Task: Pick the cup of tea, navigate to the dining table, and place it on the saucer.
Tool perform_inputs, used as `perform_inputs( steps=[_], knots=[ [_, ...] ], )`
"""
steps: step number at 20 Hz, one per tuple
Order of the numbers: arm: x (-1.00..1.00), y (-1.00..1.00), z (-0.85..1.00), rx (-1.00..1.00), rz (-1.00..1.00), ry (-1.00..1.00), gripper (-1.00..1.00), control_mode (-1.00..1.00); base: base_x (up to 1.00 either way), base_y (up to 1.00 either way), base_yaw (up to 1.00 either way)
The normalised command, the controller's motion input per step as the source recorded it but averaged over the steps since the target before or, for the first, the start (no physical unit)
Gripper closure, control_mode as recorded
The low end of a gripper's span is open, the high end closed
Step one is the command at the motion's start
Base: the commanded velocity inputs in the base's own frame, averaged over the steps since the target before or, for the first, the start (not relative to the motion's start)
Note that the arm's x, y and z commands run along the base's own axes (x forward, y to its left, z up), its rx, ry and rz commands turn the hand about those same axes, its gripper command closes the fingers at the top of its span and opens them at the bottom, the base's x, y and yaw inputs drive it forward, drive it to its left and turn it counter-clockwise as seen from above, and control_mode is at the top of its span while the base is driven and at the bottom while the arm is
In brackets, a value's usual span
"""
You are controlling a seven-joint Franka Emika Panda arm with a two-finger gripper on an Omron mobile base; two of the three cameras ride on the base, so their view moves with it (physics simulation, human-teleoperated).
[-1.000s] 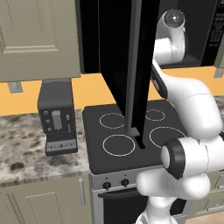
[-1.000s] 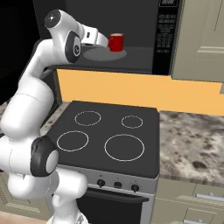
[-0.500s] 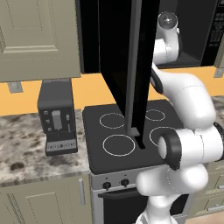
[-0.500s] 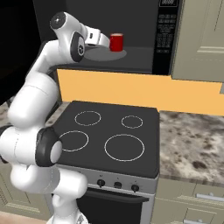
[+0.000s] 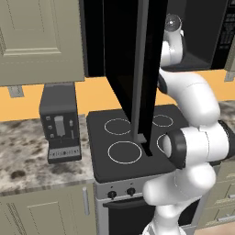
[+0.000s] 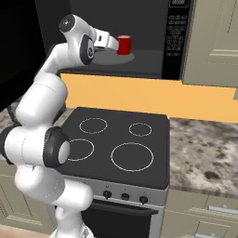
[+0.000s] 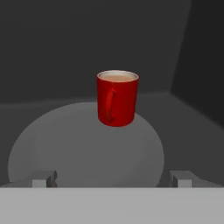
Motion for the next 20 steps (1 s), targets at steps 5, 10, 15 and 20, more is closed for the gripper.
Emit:
perform_inputs(
  steps=[5, 10, 15, 20],
  knots=[
    [0.32, 0.00, 0.00, 0.00, 0.00, 0.00, -1.00, -1.00, 0.00, 0.00, 0.00],
    [0.35, 0.00, -0.03, 0.00, 0.00, 0.00, -1.00, -1.00, 0.00, 0.00, 0.00],
    [0.23, -0.03, 0.00, 0.00, -0.01, 0.00, -1.00, -1.00, 0.00, 0.00, 0.00],
    [0.02, -0.18, 0.00, 0.00, -0.03, 0.00, -1.00, -1.00, 0.00, 0.00, 0.00]
  ],
)
